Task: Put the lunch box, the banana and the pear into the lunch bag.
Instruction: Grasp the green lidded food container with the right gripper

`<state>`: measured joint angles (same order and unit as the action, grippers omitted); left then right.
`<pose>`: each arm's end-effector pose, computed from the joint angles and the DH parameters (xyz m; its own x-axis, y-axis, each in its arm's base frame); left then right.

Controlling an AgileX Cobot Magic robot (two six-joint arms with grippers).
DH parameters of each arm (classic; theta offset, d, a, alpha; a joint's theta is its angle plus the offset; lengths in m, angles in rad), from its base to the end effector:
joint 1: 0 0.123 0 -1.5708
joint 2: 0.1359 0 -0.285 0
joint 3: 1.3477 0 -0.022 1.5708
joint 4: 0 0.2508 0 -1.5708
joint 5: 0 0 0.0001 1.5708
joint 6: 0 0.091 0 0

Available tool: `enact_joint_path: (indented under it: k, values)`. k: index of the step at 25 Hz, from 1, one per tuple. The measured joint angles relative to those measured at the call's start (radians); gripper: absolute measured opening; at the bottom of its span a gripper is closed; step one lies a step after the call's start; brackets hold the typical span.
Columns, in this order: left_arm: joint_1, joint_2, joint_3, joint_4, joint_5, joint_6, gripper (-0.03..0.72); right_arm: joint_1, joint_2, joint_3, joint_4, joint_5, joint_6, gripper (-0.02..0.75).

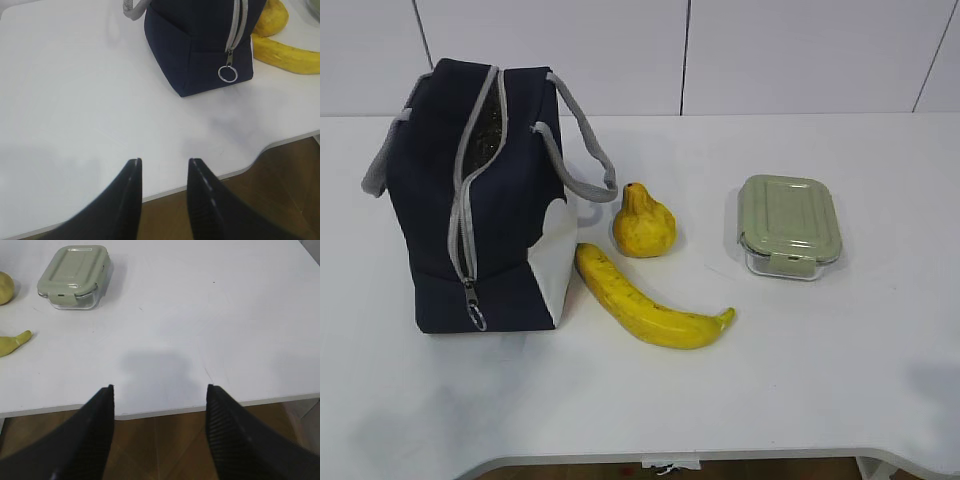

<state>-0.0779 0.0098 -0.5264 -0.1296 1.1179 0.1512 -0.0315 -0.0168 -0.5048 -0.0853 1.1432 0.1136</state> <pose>-0.0100 -0.0098 0.2806 -0.4684 0.1303 -0.8738 0.2234 0.9744 0.0255 -0.0119 -0.0067 0.2722 -0.4987 0.0936 -0.8617 0.1375 0.9901 0.0280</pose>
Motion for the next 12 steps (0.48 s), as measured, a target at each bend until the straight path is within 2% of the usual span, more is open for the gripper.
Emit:
enact_joint_path:
  k: [12]
  values:
    - [0.000, 0.000, 0.000, 0.000, 0.000, 0.000, 0.238, 0.000, 0.000, -0.004, 0.007, -0.006, 0.000, 0.454]
